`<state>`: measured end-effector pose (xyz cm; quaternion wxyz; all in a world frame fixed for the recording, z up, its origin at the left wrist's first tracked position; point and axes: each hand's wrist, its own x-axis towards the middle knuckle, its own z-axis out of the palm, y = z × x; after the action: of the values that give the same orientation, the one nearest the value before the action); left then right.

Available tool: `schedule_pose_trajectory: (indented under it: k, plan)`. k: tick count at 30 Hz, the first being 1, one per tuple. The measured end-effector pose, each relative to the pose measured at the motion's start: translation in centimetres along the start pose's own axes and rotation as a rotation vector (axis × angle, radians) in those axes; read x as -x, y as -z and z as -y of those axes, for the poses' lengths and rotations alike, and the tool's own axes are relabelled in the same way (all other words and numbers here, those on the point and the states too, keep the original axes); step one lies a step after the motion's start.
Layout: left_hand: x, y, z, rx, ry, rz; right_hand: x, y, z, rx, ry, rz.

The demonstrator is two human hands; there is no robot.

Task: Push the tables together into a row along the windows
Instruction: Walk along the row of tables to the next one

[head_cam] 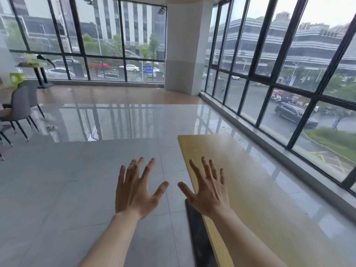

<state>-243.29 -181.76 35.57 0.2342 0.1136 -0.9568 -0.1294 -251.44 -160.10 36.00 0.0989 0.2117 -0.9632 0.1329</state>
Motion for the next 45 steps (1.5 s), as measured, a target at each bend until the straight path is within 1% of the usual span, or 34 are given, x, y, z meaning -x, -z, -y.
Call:
schedule_pose_trajectory:
  k: [9,13,17,20,25,29,32,36,41,45]
  plan:
    - [-29.7,-14.8,8.8,-0.004,-0.049,0.027,-32.3,-11.6,-2.3,-0.022,-0.050,-0.005]
    - [-43.8,-19.0,11.9,-0.014,-0.057,0.027,-46.8,-13.9,-2.8,-0.047,-0.082,-0.008]
    - [-56.3,-22.9,14.8,0.007,-0.084,0.029,-59.3,-15.8,-2.7,-0.038,-0.096,-0.021]
    - [-65.7,-27.6,17.6,0.027,-0.117,0.038,-68.6,-18.9,-3.1,-0.003,-0.120,-0.025]
    - [-81.0,-36.1,22.1,0.083,-0.195,0.069,-83.2,-24.6,-4.6,0.028,-0.219,-0.041]
    - [-93.2,-40.8,24.1,0.128,-0.284,0.119,-94.0,-26.3,-5.6,0.038,-0.352,-0.075]
    - [-101.8,-44.0,23.3,0.145,-0.351,0.169,-100.1,-26.5,-7.3,0.040,-0.448,-0.076]
    - [-110.9,-48.9,19.2,0.214,-0.484,0.200,-106.0,-27.5,-12.2,0.056,-0.602,-0.099]
    - [-119.6,-58.5,11.5,0.256,-0.688,0.255,-111.8,-30.1,-21.2,0.075,-0.769,-0.142]
    - [-124.5,-65.9,3.9,0.270,-0.846,0.325,-113.7,-31.0,-30.2,0.068,-0.981,-0.197]
